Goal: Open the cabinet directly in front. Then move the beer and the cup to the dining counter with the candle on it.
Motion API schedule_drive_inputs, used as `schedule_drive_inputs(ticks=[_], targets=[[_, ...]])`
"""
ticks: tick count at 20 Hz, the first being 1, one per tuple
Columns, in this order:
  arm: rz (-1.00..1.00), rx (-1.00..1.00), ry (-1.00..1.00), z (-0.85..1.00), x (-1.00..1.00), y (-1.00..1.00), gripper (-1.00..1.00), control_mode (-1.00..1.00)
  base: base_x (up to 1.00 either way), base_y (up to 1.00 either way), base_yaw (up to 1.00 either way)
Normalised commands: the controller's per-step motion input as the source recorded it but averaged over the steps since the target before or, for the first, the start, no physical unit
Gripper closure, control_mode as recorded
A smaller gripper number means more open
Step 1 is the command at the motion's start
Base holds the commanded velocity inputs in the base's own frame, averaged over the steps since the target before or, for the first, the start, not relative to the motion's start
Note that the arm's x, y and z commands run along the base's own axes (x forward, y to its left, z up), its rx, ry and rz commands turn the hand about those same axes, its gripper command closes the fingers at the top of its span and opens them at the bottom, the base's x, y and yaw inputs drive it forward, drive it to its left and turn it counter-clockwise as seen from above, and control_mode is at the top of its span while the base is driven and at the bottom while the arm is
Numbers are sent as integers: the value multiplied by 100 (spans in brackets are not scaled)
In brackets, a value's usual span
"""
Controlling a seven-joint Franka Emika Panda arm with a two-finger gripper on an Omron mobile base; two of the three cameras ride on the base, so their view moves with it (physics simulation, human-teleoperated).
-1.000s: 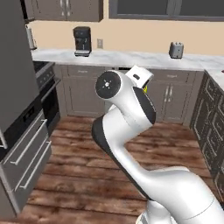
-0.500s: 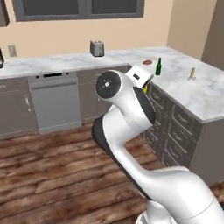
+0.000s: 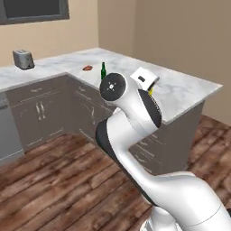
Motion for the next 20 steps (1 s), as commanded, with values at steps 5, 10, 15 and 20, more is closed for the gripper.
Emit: schedule_drive_inputs(ticks=[5,10,15,20], targets=[[0,0,0,0,0,0,100,100,71,43,-59],[0,0,0,0,0,0,100,100,84,49,-56],[0,0,0,0,0,0,100,100,86,57,-53],[0,0,0,0,0,0,100,100,75,67,-50]])
